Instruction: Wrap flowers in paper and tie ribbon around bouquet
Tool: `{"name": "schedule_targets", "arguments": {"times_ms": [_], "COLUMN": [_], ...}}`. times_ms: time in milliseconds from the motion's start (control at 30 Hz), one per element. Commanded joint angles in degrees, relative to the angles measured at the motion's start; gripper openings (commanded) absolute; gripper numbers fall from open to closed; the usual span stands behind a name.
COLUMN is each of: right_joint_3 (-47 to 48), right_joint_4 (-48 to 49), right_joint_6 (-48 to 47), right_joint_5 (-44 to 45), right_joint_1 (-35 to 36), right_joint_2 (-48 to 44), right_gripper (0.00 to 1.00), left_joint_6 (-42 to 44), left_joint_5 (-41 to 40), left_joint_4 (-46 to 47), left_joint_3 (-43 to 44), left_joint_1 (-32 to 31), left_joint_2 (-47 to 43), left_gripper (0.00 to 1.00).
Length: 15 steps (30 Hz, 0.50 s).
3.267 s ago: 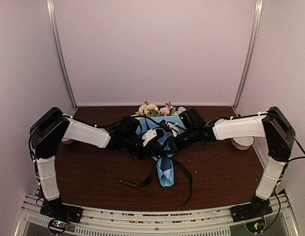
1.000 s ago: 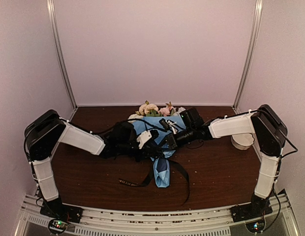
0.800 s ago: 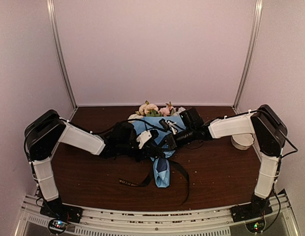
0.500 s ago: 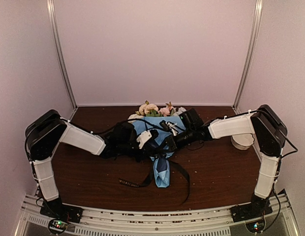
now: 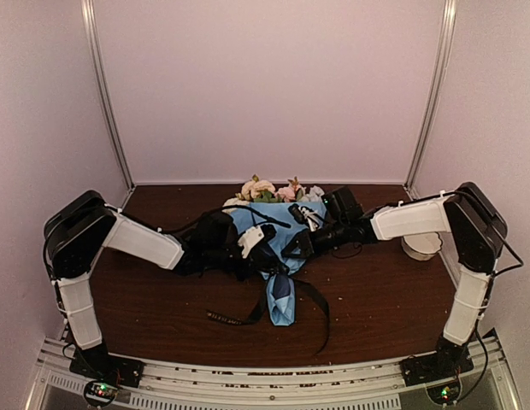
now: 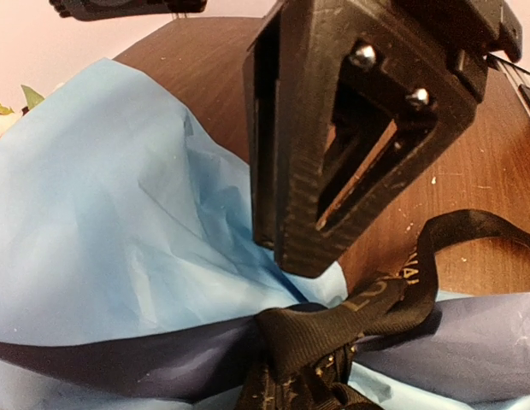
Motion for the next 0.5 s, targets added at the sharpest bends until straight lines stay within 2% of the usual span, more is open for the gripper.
{"name": "schedule_targets", "arguments": {"times_ms": [0, 133, 300, 400, 467], "right_joint_3": [-0.1, 0.5, 0.4, -0.3, -0.5], "right_joint_4": [-0.2, 1.0, 1.1, 4.7, 6.3], "right_joint_6": [0.3, 0.5, 0.3, 2.3, 3.0], "right_joint_5": [1.7, -5.6, -6.0, -9.3, -10.4], "right_joint_1": [-0.1, 0.3, 0.4, 0.4, 0.4], "right_joint_2": [1.8, 3.6, 4.0, 4.1, 3.9], "right_gripper": [0.22, 0.23, 0.23, 0.24, 0.26], "left_joint_6": [-0.2, -0.2, -0.2, -0.1, 0.3], "left_joint_5": [0.7, 0.9, 1.3, 1.6, 1.4], "left_joint_4": [3.4, 3.3, 3.4, 2.8, 1.7], "left_joint_3": [-0.1, 0.0, -0.1, 0.4, 1.0], "left_joint_1": [-0.2, -0.1, -0.2, -0.2, -0.2], "left_joint_2": [-0.6, -0.6, -0.5, 0.0, 0.5], "left_gripper": [0.00, 0.00, 0.00, 0.00, 0.05]}}
